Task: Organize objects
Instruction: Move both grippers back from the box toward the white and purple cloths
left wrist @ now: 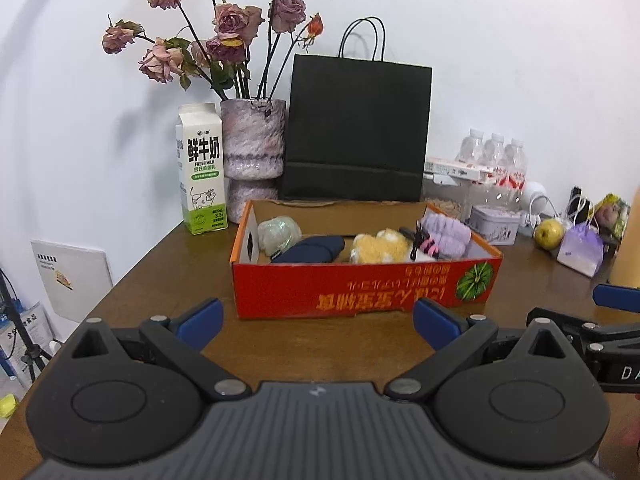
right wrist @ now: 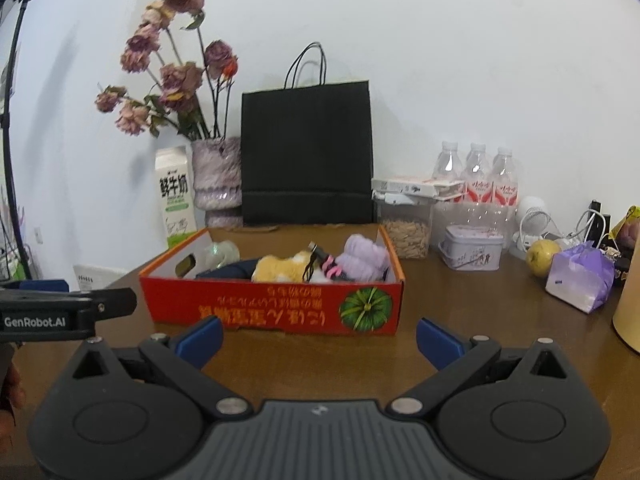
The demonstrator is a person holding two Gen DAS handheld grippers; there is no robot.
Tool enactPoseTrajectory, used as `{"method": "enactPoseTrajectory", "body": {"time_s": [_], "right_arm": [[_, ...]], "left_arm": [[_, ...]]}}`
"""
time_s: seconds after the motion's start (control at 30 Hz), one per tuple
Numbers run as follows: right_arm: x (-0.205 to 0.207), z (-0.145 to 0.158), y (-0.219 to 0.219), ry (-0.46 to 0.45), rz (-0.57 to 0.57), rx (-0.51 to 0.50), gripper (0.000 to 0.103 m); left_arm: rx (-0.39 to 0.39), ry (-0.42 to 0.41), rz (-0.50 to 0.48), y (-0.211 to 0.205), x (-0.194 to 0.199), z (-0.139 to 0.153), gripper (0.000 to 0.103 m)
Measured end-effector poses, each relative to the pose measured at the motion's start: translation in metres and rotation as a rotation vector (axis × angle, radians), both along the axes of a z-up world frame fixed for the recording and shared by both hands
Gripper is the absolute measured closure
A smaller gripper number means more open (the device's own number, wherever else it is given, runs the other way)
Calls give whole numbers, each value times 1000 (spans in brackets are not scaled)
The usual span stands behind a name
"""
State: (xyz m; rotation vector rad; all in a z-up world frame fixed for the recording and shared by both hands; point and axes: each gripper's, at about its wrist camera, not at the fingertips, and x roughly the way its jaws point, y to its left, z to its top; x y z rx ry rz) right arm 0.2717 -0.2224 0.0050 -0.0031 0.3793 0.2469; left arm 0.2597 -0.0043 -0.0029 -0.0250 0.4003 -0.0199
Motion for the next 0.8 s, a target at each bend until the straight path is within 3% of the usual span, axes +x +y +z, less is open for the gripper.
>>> {"method": "enactPoseTrajectory", "body": {"time_s": [0.3, 0.8], "right_arm": [[-28, -17, 7, 12, 1, -39, 0], [-58, -39, 4, 67, -16, -69, 0]], "left_arm": [[25, 1, -47, -1, -19, -12, 0], [2, 37, -96, 5, -39, -31, 0]]}}
